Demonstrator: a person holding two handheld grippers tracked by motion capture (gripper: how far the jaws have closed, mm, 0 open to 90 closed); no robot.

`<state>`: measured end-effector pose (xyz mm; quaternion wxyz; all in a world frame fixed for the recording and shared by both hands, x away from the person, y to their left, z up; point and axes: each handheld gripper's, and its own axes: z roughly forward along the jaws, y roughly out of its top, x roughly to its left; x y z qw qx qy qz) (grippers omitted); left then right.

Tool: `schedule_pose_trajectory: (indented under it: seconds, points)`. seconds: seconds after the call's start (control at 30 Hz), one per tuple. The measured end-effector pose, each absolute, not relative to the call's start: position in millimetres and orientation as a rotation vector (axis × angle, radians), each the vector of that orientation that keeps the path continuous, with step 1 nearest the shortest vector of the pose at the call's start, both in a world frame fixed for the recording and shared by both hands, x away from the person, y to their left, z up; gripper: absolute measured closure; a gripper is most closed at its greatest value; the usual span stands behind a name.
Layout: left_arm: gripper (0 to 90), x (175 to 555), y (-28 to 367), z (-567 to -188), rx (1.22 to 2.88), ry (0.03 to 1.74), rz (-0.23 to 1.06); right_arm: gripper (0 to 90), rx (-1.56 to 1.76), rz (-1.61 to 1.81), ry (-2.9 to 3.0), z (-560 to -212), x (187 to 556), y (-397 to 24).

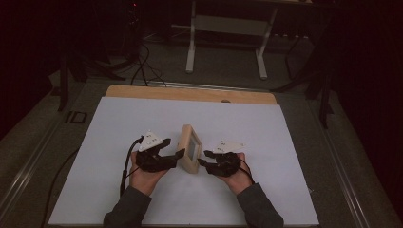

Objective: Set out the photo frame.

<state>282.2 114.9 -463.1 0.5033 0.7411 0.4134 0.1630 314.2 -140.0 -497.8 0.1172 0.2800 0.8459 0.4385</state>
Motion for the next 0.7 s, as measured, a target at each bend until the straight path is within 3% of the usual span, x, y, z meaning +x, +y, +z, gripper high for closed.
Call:
schedule_pose_trajectory:
  seconds: [0.47,0.7]
  points:
    - [34.6,285,95,-471,1.847,0.998,0.403,56.4,0.829,1.278,2.473,-498,316,-143]
    - [42.3,286,94,-472,1.862,1.018,0.414,55.9,0.837,1.281,2.471,-498,316,-145]
